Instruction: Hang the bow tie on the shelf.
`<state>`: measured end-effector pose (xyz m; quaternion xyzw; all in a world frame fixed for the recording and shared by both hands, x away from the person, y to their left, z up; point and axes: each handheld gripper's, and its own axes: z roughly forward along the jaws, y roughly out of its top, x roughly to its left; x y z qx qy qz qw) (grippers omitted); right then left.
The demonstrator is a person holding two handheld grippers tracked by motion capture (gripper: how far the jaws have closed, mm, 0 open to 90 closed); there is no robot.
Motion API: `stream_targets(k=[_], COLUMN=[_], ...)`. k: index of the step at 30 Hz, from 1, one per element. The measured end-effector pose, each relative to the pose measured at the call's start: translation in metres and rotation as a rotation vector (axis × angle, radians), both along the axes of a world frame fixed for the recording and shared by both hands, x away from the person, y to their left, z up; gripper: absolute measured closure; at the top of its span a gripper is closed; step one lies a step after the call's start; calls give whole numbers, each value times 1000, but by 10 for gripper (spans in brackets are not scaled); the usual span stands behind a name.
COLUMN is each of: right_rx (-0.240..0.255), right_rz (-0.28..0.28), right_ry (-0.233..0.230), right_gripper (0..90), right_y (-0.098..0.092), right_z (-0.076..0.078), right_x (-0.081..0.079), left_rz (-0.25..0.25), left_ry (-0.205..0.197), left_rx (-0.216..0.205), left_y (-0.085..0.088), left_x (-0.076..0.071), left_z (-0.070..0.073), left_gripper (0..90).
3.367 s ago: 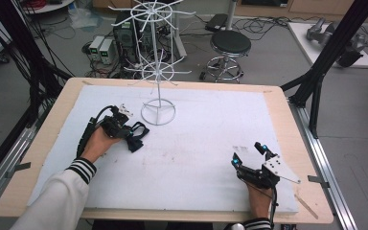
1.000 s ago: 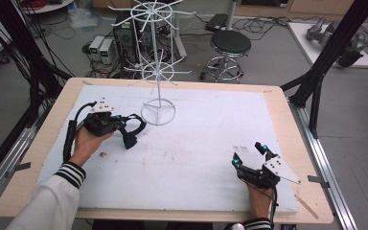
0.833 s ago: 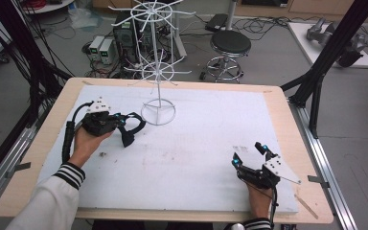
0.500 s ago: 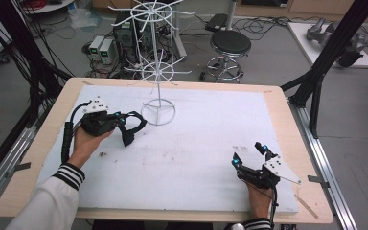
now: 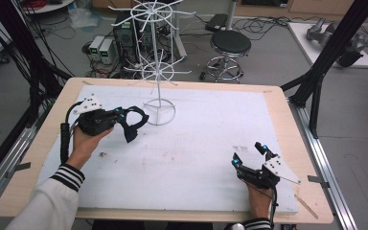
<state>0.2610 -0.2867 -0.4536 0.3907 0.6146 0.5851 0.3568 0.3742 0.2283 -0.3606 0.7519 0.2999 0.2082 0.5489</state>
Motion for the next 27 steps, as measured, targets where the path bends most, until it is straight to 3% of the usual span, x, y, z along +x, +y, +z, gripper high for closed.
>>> stream_targets(k=[16, 27], right_rx=[3, 4], right_rz=[1, 2], right_ry=[0, 0], right_gripper=[93, 93], right_y=[0, 0], right_z=[0, 0], right_x=[0, 0], left_rz=[-61, -67], left_ry=[-45, -71], left_rx=[-73, -87], left_y=[-12, -21], left_x=[-6, -6], left_z=[29, 41], left_gripper=[874, 874])
